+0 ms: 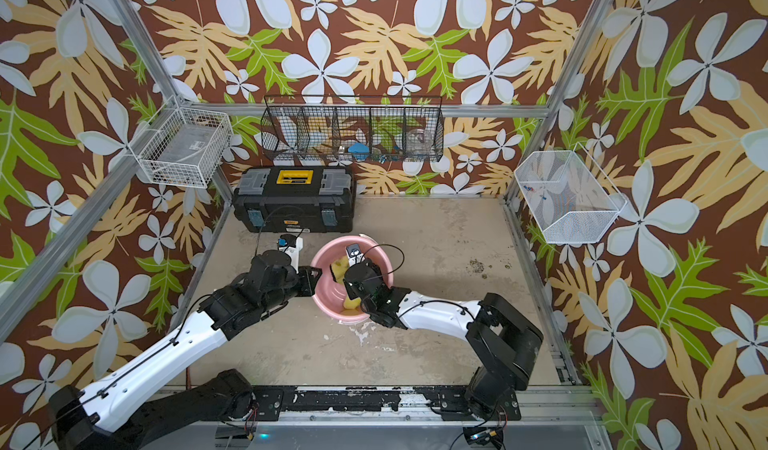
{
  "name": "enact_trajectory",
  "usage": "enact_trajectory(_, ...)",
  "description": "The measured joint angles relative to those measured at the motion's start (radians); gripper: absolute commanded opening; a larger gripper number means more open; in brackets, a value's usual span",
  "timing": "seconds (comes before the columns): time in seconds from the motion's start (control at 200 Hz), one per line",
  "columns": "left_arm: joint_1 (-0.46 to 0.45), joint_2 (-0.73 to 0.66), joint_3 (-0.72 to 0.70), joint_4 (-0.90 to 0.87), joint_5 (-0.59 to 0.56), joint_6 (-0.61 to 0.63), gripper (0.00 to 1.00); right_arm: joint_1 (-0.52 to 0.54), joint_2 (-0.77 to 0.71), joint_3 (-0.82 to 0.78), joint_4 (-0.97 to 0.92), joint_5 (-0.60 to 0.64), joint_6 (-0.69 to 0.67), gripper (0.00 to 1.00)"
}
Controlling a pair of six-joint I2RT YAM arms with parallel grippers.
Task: Wipe the inside of the bucket with a cloth
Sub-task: Wipe the dirt from the inside of the bucket.
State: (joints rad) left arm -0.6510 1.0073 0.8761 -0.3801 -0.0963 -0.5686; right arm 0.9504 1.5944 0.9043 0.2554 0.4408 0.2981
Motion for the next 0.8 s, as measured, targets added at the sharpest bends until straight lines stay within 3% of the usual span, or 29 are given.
enact_trajectory(0.195, 0.000, 0.007, -0.003, 0.056, 0.018, 0.051, 0.00, 0.005, -0.040, -0.030, 0.023, -0.010, -0.028, 0.00)
enact_trajectory(0.485, 0.001, -0.054, -0.017, 0.123, -0.027, 0.172, 0.00, 0.003, 0.127, 0.125, -0.064, 0.058, -0.155, 0.00)
enact_trajectory(0.801, -0.011, -0.100, -0.060, 0.145, -0.028, 0.184, 0.00, -0.007, 0.275, 0.294, -0.068, 0.142, -0.242, 0.00)
